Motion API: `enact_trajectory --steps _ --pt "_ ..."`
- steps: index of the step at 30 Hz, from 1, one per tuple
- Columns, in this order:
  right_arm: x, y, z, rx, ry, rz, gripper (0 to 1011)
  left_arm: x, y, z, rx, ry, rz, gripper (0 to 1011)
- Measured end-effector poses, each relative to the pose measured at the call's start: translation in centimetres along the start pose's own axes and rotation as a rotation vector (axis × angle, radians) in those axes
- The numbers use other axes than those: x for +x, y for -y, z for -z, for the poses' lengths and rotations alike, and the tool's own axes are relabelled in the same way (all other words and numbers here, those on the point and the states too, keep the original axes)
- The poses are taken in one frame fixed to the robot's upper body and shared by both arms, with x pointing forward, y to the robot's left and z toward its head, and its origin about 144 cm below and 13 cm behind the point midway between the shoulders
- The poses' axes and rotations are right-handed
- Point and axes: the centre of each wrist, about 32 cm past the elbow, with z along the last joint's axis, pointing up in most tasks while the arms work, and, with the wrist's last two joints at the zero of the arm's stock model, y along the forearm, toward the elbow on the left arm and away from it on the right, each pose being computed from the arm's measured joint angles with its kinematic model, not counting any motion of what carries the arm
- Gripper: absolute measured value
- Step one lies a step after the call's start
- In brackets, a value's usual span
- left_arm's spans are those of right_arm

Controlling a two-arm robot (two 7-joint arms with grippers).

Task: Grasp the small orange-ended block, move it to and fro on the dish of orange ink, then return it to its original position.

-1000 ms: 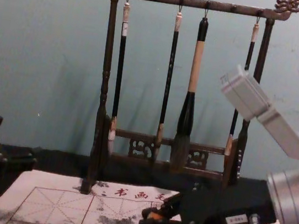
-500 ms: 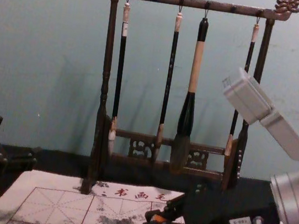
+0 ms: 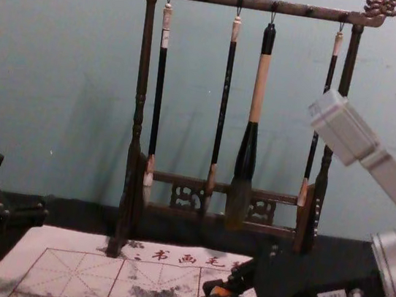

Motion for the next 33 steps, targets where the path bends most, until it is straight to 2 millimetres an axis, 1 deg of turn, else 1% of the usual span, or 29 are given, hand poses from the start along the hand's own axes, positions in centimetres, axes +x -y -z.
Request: enact_trajectory --steps 15,24,33 --pt "-0.7 0.9 0.2 -0.008 0.019 -0.017 132 0.0 0.0 0.0 0.000 0.000 0.000 1001" --pt "-1.3 0.7 0.2 -0.008 0.035 -0.047 132 0.0 0.0 0.0 0.000 0.000 0.000 1001" --pt "-1.7 0.2 -0.1 0.004 0.046 -0.075 132 0.0 0.0 0.0 0.000 0.000 0.000 1001"
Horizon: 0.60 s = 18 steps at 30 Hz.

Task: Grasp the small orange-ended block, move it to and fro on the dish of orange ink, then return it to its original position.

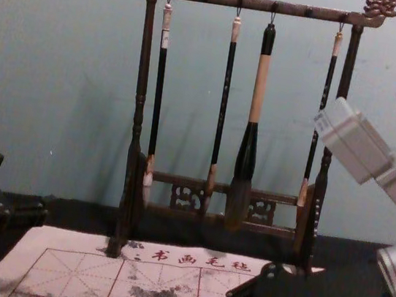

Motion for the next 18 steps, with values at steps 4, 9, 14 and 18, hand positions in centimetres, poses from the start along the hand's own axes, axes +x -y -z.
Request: enact_trajectory --steps 4,9,14,18 --pt "-0.1 -0.4 -0.2 0.005 0.005 -0.012 131 0.0 0.0 0.0 0.000 0.000 0.000 1001" --pt "0.0 -0.8 -0.3 0.010 0.008 -0.020 132 0.0 0.0 0.0 0.000 0.000 0.000 1001" --pt "0.3 -1.3 -0.6 0.019 0.010 -0.021 131 0.0 0.0 0.0 0.000 0.000 0.000 1001" --pt "0.6 -1.7 -0.7 0.023 0.009 -0.019 131 0.0 0.0 0.0 0.000 0.000 0.000 1002"
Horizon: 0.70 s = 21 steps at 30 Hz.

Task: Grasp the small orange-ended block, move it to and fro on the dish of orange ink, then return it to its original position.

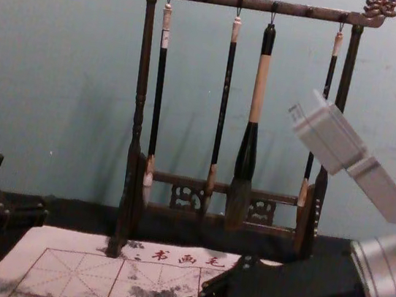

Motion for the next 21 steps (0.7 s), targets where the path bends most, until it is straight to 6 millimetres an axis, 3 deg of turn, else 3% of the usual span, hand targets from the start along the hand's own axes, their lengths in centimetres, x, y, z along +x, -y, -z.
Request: enact_trajectory --steps 21 --pt "1.1 -1.0 0.1 -0.010 -0.016 0.037 131 0.0 0.0 0.0 0.000 0.000 0.000 1001"
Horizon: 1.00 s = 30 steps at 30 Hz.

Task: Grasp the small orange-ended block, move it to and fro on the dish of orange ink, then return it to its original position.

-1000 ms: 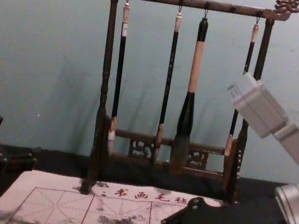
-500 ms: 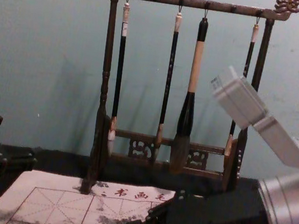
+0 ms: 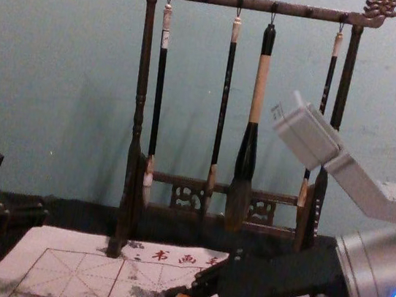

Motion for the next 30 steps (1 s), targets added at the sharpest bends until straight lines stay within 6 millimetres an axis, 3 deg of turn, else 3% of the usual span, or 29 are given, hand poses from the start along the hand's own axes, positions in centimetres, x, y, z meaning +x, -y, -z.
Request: enact_trajectory --steps 30 --pt "0.5 2.3 0.8 -0.026 -0.010 0.066 132 0.0 0.0 0.0 0.000 0.000 0.000 1001"
